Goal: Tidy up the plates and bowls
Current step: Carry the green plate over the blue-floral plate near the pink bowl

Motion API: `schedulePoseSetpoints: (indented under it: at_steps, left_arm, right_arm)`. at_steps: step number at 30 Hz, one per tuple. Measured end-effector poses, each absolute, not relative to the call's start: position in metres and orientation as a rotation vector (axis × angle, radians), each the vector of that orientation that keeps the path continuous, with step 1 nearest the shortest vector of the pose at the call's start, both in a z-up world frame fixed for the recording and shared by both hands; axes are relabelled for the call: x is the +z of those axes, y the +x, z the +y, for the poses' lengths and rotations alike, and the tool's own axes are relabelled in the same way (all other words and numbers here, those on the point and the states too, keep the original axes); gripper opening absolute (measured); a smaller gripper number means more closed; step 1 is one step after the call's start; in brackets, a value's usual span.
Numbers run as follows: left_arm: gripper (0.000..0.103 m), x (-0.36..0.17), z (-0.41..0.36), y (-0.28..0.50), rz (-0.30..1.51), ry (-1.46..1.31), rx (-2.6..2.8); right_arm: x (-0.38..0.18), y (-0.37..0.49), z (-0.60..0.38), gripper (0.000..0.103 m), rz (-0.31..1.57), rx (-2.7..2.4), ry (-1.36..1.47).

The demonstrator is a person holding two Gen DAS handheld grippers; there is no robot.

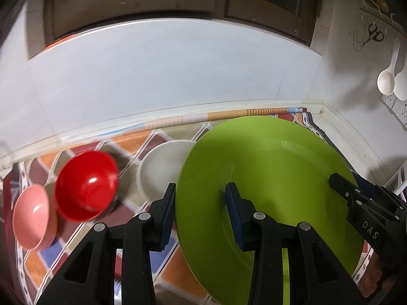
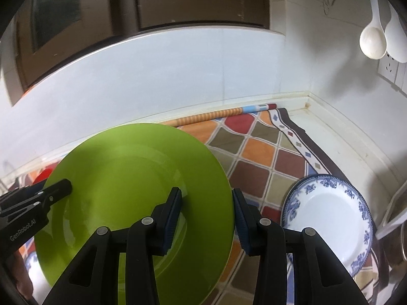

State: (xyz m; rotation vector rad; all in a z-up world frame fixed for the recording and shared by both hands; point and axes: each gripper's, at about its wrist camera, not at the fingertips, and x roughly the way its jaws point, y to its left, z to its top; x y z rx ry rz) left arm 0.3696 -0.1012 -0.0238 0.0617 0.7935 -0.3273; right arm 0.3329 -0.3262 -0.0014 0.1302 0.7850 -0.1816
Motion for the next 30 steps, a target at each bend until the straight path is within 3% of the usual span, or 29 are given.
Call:
schedulePoseSetpoints:
  at_steps: [30]
  left_arm:
    - [0.038,-0.039,0.079,0.26,0.843,-0.063,-0.099]
  right_arm:
    - [0.002,0.249,-0.155,0.041,0.794,0.059,-0.002]
